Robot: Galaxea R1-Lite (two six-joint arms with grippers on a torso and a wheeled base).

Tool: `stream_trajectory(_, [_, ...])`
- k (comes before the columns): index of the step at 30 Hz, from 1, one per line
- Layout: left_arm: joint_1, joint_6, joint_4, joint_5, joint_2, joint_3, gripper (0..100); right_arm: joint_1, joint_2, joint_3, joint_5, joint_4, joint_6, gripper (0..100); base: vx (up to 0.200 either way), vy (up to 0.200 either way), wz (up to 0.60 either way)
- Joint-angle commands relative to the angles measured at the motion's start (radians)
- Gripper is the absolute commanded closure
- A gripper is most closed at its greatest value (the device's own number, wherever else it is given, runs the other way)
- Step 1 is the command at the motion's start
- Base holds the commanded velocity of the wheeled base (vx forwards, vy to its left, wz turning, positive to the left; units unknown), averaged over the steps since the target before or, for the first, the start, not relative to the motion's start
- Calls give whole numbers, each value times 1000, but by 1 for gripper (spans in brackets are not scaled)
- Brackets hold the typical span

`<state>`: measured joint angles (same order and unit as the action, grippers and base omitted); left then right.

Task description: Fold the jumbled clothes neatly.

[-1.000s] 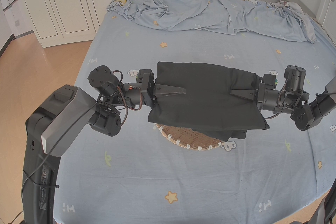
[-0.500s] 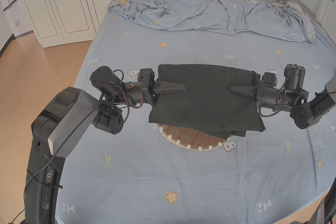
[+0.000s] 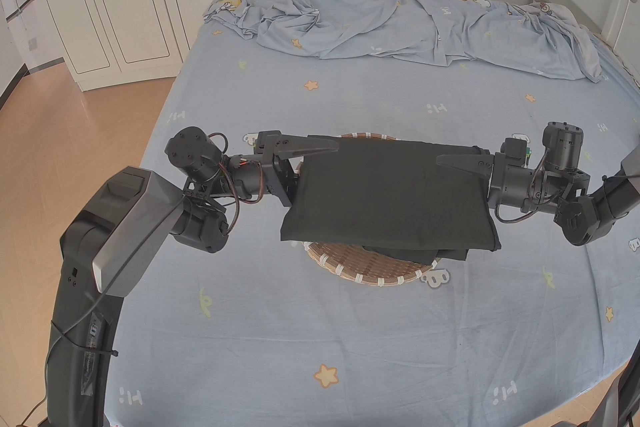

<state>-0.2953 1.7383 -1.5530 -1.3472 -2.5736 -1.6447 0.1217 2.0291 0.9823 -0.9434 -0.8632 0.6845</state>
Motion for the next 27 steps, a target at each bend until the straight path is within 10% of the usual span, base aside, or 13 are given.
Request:
stream_trajectory(1, [24, 1, -18, 0, 21, -4, 0, -2, -46, -5, -2, 10, 0, 0, 0, 0, 0])
stream_trajectory(27, [91, 12, -18, -4, 27, 71, 0, -182, -127, -96, 0, 53, -28, 0, 0, 0, 0])
